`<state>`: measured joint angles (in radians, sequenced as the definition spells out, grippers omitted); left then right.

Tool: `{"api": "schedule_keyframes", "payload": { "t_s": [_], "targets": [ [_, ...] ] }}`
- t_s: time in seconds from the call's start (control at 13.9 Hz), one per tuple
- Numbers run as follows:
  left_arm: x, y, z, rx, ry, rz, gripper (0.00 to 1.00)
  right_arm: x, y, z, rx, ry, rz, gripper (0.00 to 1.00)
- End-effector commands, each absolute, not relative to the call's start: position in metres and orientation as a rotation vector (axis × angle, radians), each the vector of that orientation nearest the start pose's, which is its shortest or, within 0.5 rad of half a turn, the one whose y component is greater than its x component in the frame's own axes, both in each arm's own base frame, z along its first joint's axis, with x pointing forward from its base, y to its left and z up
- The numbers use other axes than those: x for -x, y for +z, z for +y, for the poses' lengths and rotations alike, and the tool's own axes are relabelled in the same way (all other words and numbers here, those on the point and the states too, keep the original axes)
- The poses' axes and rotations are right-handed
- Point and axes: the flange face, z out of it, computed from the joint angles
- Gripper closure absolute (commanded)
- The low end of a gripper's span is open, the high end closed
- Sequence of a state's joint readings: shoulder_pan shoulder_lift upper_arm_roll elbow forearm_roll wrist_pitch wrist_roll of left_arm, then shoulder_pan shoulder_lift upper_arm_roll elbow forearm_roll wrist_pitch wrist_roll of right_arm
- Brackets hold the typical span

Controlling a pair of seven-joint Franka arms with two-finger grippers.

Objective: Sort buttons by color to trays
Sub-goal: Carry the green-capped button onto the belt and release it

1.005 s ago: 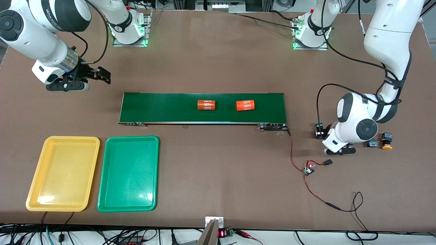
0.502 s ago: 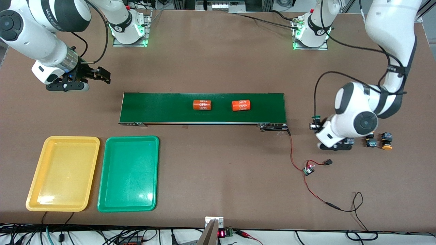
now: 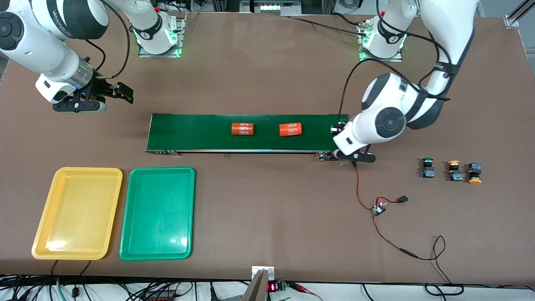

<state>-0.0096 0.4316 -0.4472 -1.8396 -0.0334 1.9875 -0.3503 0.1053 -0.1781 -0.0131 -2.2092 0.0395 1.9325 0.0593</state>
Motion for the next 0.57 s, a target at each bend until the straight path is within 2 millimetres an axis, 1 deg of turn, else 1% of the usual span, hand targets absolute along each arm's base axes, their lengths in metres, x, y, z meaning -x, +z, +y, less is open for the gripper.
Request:
{"api": "schedule_keyframes", "payload": {
  "t_s": [0.0,0.14,0.22,0.29,0.36,0.5],
  "targets": [
    [-0.538,0.269,-0.277,3.243,0.468,0.025,0.78,-0.481,0.454,0.047,3.098,0.168,-0.051,0.0],
    [-0.529,0.247,-0.277,3.258,0.442,0.012,0.75,-0.481,0.455,0.047,3.098,0.166,-0.051,0.0],
    [-0.527,0.241,-0.278,3.258,0.443,0.002,0.72,-0.48,0.455,0.048,3.099,0.168,-0.056,0.0],
    [-0.528,0.244,-0.278,3.256,0.443,-0.029,0.5,-0.48,0.454,0.05,3.098,0.169,-0.057,0.0],
    [-0.529,0.249,-0.278,3.257,0.431,-0.036,0.0,-0.48,0.454,0.051,3.099,0.169,-0.06,0.0],
    [-0.532,0.261,-0.278,3.262,0.405,-0.045,0.0,-0.48,0.455,0.047,3.098,0.168,-0.056,0.0]
  ]
}}
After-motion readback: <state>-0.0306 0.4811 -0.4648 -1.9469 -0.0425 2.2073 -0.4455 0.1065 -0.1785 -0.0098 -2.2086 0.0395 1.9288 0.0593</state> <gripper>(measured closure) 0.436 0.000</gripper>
